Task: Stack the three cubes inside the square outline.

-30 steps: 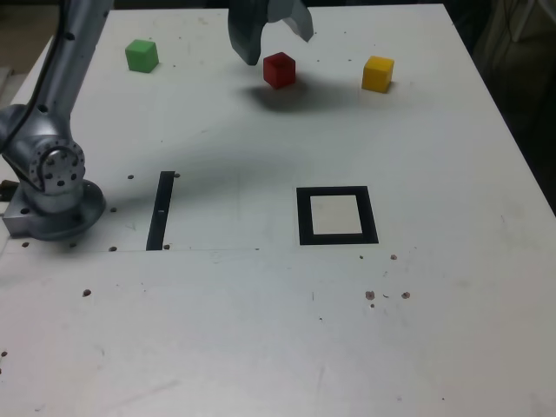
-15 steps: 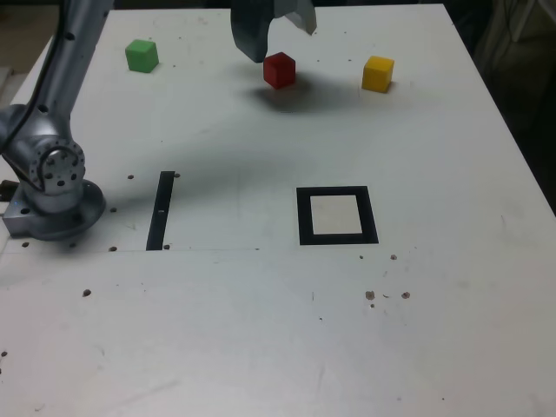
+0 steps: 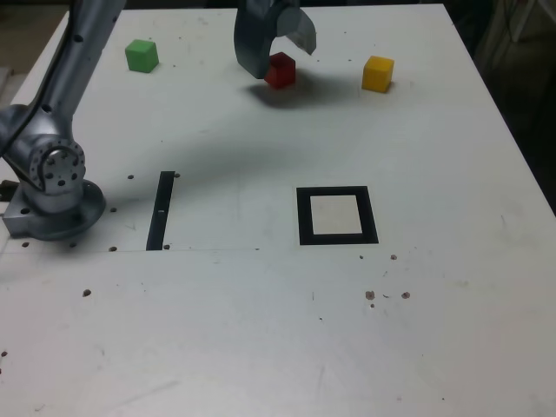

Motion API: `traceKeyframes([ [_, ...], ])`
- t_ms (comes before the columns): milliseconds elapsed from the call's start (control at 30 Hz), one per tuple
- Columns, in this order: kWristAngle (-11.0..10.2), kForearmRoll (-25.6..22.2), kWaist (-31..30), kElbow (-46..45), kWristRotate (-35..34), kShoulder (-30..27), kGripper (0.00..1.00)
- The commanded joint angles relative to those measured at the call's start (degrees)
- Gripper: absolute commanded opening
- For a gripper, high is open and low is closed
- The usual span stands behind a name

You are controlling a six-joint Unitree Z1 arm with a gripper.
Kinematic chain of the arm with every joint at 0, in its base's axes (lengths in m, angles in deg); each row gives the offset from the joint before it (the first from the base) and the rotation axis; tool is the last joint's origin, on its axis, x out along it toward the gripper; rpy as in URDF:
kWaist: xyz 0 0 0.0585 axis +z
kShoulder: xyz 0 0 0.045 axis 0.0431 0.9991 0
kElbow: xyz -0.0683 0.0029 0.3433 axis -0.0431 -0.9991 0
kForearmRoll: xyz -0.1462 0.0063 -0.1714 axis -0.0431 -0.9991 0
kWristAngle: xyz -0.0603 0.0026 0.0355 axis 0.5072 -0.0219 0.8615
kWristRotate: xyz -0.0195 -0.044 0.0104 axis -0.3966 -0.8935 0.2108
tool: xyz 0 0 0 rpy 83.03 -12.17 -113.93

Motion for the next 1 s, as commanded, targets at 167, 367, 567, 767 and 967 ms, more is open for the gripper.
traceKeyframes([
  [167, -0.02, 0.69, 0.12, 0.43, 0.24, 1.54, 0.92],
  [367, -0.03, 0.76, 0.05, 0.94, 0.25, 2.19, 0.89],
  [567, 0.12, 0.69, -0.12, 2.2, 0.25, 2.91, 0.74],
  [767, 0.1, 1.18, -0.19, 2.91, 0.35, 3.38, 0.49],
  [967, 0.12, 1.28, -0.22, 3.12, 0.73, 3.4, 0.39],
])
